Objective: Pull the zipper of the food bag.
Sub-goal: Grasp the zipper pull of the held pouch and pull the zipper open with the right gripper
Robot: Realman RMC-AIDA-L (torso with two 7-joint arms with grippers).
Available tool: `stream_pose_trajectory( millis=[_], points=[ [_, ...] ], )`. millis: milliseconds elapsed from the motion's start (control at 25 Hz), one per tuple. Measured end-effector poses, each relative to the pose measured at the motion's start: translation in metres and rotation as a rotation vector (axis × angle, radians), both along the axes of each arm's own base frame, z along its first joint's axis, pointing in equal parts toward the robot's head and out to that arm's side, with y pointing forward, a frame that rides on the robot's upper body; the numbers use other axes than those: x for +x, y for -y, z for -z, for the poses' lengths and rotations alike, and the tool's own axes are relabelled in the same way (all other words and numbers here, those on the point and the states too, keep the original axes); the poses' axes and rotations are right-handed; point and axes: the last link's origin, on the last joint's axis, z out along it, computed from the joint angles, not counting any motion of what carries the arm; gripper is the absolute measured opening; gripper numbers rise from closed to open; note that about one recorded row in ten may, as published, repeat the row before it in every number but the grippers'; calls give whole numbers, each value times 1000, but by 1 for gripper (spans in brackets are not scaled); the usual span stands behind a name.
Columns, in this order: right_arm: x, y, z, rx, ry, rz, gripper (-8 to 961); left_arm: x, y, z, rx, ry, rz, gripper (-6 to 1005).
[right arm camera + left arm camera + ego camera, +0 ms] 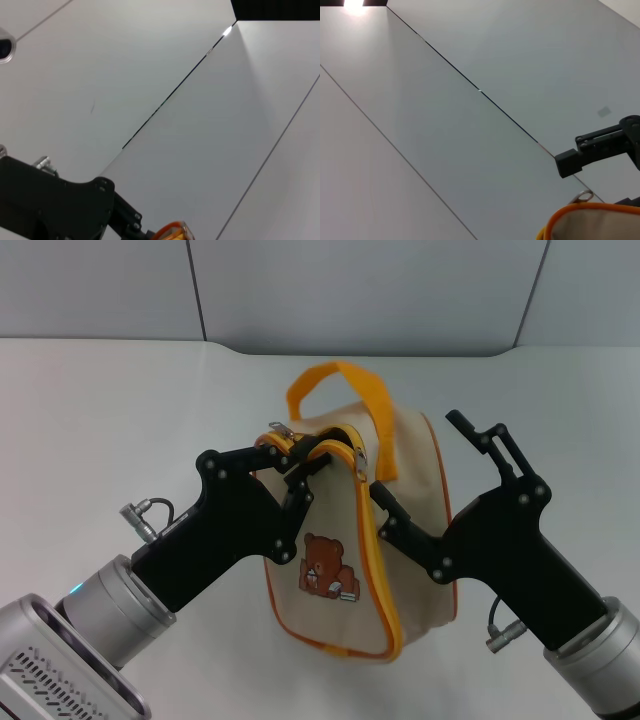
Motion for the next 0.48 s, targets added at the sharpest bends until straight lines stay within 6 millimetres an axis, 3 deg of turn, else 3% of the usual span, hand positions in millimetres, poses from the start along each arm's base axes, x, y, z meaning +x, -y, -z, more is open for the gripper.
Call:
stream_pose_trajectory(
  millis=[480],
  points=[
    [-2,10,-10,39,-61,-34,846,-2,2,-1,2,1,-4,65]
  ],
)
